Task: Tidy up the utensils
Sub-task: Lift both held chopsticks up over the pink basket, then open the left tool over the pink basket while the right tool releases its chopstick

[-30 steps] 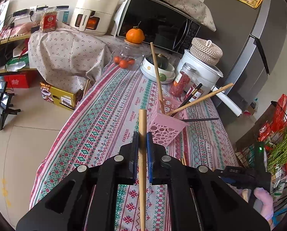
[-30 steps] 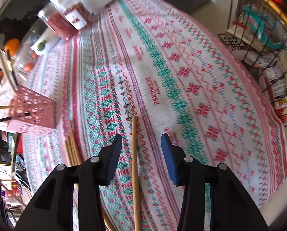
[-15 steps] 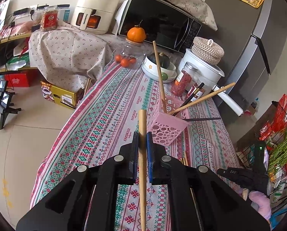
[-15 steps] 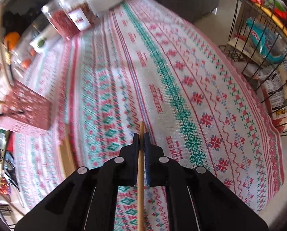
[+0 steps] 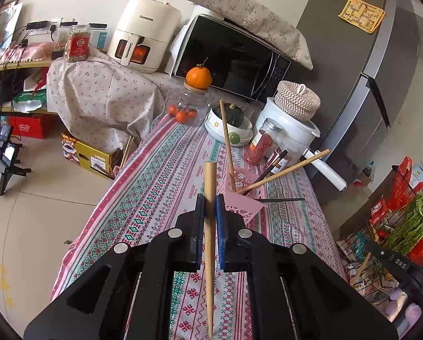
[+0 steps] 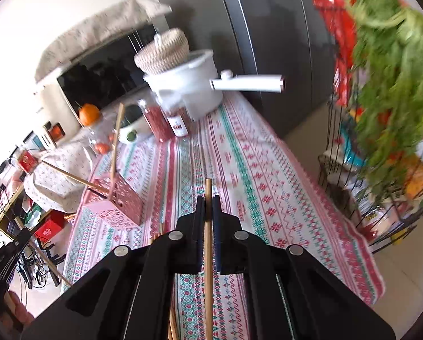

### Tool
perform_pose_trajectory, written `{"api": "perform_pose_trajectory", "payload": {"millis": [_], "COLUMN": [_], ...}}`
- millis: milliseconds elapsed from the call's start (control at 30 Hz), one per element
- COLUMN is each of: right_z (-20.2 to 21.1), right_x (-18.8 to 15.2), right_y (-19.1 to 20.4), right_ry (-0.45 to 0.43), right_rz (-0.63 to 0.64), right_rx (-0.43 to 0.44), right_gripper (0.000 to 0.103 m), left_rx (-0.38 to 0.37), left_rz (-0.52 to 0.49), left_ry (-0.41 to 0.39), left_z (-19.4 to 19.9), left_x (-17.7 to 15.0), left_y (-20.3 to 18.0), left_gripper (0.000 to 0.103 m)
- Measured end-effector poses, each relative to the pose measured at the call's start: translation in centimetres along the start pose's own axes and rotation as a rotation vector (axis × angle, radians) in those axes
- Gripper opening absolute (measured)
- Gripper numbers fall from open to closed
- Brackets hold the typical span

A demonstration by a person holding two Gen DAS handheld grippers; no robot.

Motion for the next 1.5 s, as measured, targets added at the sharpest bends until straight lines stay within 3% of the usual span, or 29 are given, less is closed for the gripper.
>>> {"api": "perform_pose_trajectory", "payload": {"millis": [333,767,967,1167,1233,1367,1500], "right_z": [4.3,5.8,7.2,7.9,8.1,8.7,8.4], "right_x": [1.5,8.9,12.2,14.9,15.9,17.3,18.3], "right_y": [0.0,1.0,2.8,5.4,6.6,9.4,12.8], "right_ry": [-0.065,-0.104,-0.16,-0.193,-0.199,-0.227,-0.236], "right_rz": [-0.011,-0.086,-0.067,-0.047,-0.05,-0.028,0.006], "right_rx": [0.046,0.12,0.149,0.18,0.199,0.226,0.243], "right_gripper": [0.006,0.006,0.006,0.006,0.006,0.006,0.006], "left_rx": [0.015,0.033,0.018,0.047,0.061,0.055,0.066], "left_rz": [0.003,-0.047,-0.07,-0.085,-0.041,0.076,0.151], "left_ry": [-0.056,-0.158,-0.186,-0.103,-0.055,-0.1,-0.098], "left_z": [1.8,3.8,2.3,-3.4,-5.1,-3.5,-1.5], "left_x": [2.4,11.4,14.1,13.5,12.6,11.9,10.5], "left_y": [-0.7,-4.7,-6.9,-7.0,-5.7,-2.4,0.9], "left_gripper": [0.006,0.006,0.006,0.009,0.018,0.029,0.03]}}
Point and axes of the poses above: each gripper's, at about its wrist camera, not at the fingertips, and z roughly against the way its jaws point, y to its left, x to its top, the point moved 6 cm from there along -z, roughly the way its jaws point, and after that the axes turned 3 degrees about -x, right-handed, at the moved point
